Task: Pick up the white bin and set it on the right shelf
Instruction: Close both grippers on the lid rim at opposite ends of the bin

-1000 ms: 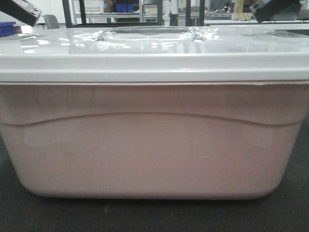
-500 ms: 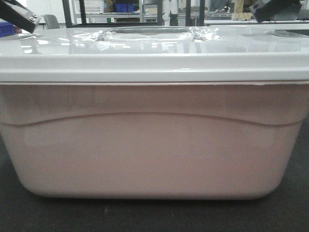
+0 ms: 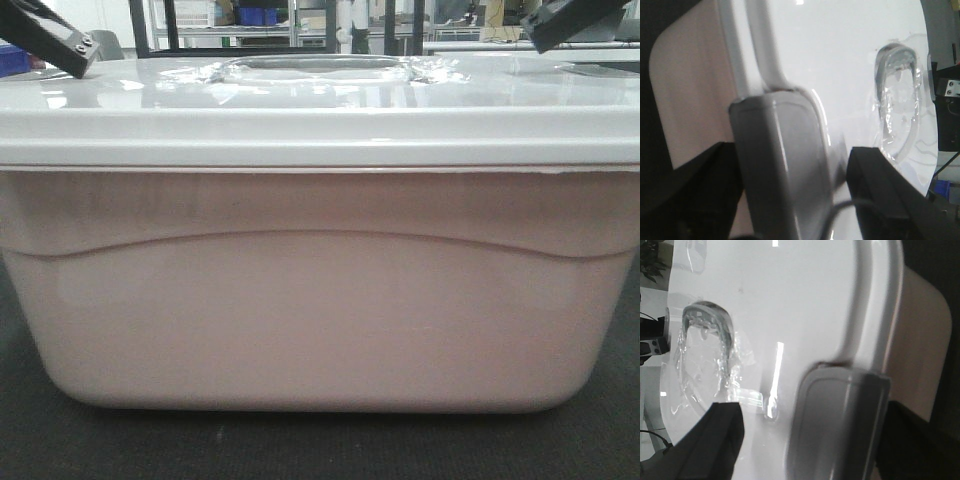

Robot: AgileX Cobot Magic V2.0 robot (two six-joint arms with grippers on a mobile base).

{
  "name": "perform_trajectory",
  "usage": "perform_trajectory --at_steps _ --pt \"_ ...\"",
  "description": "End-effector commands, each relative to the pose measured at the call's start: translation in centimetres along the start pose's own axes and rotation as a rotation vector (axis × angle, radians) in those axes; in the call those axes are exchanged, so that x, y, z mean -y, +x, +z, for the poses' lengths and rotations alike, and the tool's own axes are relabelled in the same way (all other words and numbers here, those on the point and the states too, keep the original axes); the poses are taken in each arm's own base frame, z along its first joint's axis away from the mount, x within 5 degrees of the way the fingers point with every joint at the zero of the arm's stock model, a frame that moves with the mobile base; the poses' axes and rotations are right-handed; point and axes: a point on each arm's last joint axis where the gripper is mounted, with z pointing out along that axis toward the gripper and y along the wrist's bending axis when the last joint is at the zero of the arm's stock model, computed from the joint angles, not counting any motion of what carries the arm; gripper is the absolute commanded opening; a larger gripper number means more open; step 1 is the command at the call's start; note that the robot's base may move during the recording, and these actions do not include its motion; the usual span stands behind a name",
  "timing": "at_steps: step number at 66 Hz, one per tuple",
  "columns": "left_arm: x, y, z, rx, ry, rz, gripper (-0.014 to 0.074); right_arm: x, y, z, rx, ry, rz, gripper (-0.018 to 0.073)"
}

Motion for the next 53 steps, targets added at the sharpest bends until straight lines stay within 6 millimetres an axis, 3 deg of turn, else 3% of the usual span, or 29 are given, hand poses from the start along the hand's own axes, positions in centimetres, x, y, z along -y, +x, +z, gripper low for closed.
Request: perform_trajectory --at_steps 1,9,26,53 --pt "1.99 -0.41 -0.52 0.039 0.087 0.005 0.0332 -1.89 -0.01 -0.69 0.003 -0.102 -0.025 0.0596" --pt "1.99 -0.41 -0.52 0.038 0.088 -0.016 0.0332 -1.89 -0.02 -0.69 0.004 -0.101 -0.025 0.0578" --pt "1.99 -0.41 -0.52 0.038 0.088 -0.016 0.0332 -1.89 -0.01 -0.69 0.003 -0.102 -0.025 0.0398" --pt "2.58 -0.66 -0.72 0.044 0.127 0.027 0.0332 -2.49 0.07 -0.97 -0.019 -0.126 -0.071 0.0397"
